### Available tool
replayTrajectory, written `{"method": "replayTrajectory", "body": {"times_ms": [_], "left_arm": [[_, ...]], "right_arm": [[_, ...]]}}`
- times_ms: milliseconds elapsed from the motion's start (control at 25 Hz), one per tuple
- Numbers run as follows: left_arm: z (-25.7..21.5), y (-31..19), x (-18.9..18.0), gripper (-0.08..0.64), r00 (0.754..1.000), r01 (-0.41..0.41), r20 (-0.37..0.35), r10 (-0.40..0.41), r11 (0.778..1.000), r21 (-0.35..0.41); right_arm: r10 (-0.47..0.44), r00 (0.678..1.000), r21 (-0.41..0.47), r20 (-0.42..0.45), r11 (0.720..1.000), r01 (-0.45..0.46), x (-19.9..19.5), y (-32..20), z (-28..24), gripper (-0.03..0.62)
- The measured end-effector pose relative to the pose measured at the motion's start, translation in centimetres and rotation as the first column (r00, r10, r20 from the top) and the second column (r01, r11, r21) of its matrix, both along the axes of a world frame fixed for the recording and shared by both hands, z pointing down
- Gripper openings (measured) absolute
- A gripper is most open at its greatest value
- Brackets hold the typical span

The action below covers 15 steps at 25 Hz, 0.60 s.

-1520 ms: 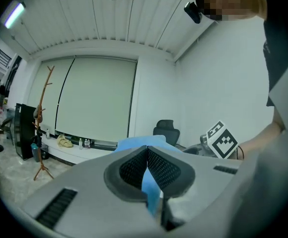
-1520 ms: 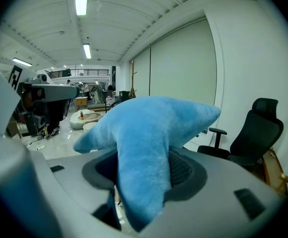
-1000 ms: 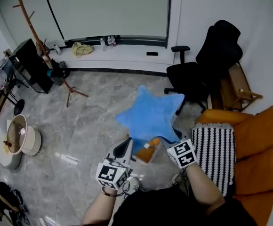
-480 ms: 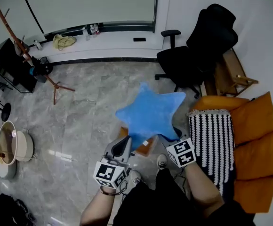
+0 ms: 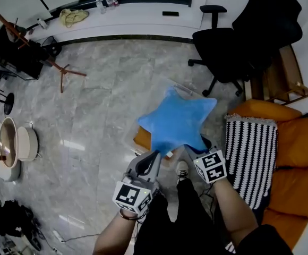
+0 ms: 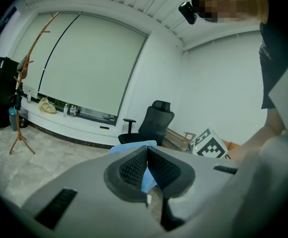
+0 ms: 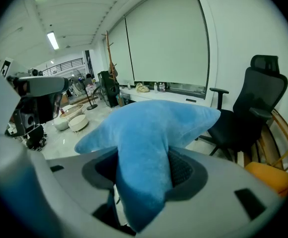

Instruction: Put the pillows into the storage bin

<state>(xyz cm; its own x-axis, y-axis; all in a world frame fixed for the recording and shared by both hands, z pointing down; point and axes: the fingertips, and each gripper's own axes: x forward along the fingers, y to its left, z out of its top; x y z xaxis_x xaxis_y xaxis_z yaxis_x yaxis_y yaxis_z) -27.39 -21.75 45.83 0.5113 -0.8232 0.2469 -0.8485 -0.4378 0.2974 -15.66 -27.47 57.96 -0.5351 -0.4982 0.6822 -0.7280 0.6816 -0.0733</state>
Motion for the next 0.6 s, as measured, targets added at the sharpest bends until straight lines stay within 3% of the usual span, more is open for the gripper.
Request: {"method": "replayTrajectory", "body": {"times_ms": [600], "left_arm": [[20.6,-4.1,0.7,0.008,0.996,0.079,-0.02,-0.085,0.977,-0.2]], "right_arm": [[-0.064,0.996,-0.185,-0.057,0.981,0.053,-1.4,-6.1,22.2,0.255]]}}
